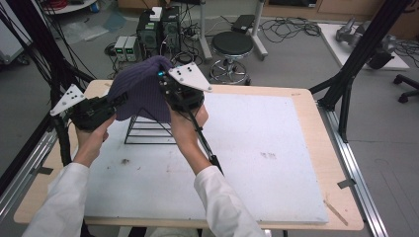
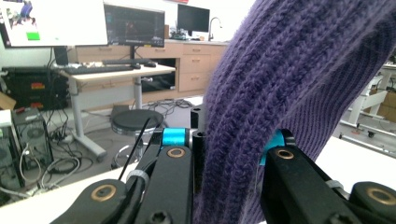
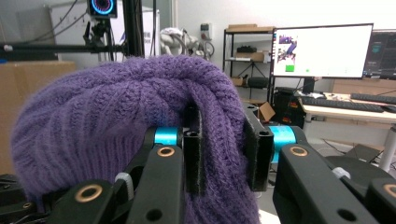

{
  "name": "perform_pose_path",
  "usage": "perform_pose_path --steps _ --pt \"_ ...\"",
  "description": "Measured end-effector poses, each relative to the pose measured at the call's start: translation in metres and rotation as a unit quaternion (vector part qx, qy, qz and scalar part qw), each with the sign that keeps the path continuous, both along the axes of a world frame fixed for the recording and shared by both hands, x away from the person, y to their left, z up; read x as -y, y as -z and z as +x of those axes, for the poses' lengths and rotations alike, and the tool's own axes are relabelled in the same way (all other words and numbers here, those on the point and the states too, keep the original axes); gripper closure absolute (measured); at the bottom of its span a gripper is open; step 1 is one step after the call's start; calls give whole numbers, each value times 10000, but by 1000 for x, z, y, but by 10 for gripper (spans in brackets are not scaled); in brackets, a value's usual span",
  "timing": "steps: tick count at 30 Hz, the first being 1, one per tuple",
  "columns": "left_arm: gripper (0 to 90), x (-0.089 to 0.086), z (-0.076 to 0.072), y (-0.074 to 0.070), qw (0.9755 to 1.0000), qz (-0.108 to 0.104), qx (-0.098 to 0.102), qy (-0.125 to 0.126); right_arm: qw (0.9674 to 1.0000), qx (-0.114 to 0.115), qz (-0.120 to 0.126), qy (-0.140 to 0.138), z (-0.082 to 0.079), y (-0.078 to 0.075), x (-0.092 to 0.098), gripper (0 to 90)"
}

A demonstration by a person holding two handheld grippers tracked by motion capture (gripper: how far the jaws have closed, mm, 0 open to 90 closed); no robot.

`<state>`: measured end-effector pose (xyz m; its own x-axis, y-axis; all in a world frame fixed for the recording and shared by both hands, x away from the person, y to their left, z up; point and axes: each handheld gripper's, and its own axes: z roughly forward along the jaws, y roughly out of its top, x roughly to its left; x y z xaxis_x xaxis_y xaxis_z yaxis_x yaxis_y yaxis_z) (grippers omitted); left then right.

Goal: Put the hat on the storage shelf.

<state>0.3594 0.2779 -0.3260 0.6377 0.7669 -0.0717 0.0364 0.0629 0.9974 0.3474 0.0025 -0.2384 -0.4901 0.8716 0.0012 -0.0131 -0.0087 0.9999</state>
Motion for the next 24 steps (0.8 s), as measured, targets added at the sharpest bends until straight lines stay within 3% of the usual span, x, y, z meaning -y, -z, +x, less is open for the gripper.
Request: perform_pose_path --steps 11,20,24 --pt "804 -15 7 35 9991 -82 -416 -64 9990 -256 -371 2 9 30 -18 735" --pt "798 -17 9 63 9974 -13 -713 -90 9970 -620 -461 -12 18 56 -22 731" --pt "794 -17 10 73 9972 -49 -738 -112 9963 -732 -457 -3 21 65 -21 731"
